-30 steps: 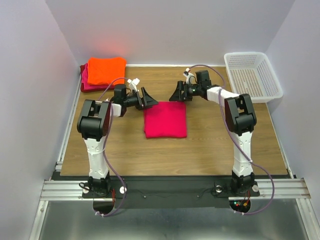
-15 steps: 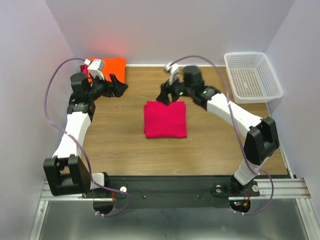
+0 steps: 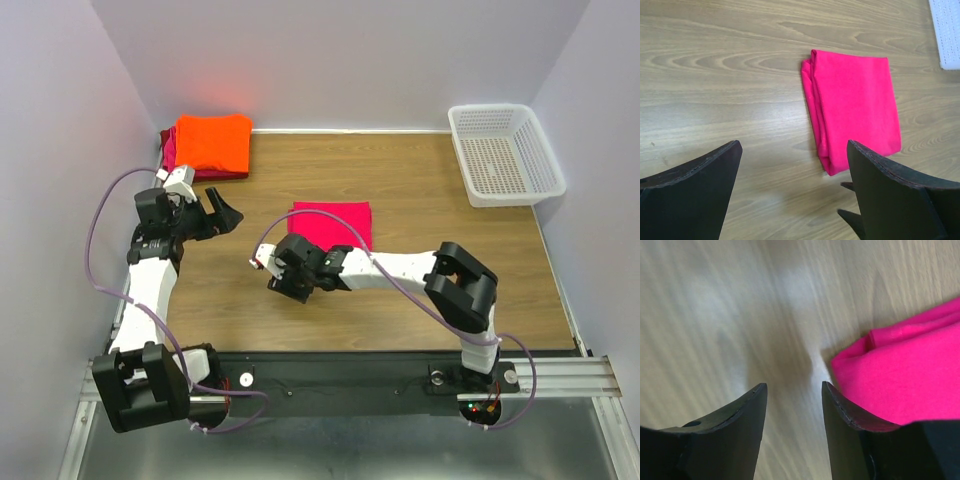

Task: Fold and stack the t-shirts
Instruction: Neatly place the folded tshirt to the corner

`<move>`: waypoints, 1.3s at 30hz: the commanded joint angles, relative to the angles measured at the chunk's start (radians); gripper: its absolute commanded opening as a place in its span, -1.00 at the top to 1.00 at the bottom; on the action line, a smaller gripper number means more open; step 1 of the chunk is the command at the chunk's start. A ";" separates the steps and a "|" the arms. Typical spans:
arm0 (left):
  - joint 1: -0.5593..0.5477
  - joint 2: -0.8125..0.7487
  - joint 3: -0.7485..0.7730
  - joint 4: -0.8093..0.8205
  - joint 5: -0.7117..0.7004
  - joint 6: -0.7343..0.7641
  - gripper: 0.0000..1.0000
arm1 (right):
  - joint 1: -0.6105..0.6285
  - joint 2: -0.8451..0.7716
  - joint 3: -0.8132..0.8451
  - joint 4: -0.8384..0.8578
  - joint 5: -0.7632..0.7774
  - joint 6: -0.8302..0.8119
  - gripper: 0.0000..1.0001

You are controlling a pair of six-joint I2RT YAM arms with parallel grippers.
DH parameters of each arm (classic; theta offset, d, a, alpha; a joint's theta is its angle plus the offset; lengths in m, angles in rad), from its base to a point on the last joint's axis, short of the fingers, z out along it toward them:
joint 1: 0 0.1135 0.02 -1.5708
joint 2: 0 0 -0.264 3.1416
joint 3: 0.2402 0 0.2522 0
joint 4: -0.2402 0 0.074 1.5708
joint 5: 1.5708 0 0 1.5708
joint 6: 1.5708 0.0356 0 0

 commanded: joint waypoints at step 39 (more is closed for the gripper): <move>-0.164 0.283 -0.176 0.344 -0.004 -0.410 -0.94 | -0.087 -0.036 0.107 0.088 0.051 -0.051 0.99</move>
